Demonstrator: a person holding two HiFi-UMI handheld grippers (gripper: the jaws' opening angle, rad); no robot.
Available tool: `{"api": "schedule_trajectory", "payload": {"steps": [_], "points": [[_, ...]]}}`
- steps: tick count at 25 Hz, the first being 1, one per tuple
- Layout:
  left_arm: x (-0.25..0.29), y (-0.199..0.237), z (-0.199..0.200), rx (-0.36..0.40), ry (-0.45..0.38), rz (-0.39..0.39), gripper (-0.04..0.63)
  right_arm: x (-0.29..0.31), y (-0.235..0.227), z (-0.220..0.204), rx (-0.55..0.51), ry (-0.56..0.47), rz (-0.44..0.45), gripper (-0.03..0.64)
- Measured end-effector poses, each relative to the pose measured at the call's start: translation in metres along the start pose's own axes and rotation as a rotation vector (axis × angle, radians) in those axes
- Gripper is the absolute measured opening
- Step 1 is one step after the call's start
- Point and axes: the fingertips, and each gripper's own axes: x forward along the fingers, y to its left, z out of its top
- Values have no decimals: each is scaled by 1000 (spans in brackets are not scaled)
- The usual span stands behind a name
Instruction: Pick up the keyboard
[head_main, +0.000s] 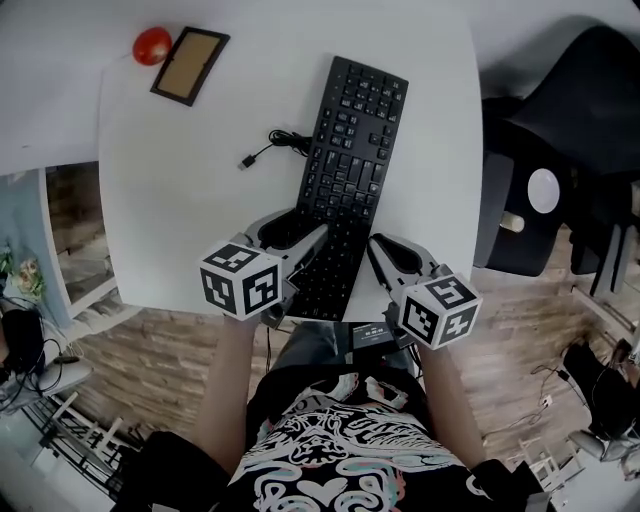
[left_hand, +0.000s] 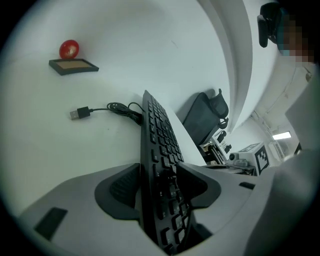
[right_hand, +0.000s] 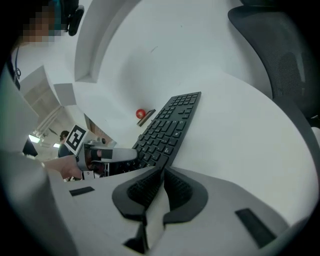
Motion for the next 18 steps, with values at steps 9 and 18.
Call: {"api": "schedule_trajectory", "payload": {"steps": [9, 18], "points": [[6, 4, 7, -89, 49, -26, 215, 3, -3, 13, -13, -19, 15, 32], [9, 4, 9, -386, 53, -233, 145, 16, 12, 18, -74, -26, 66, 32]]}}
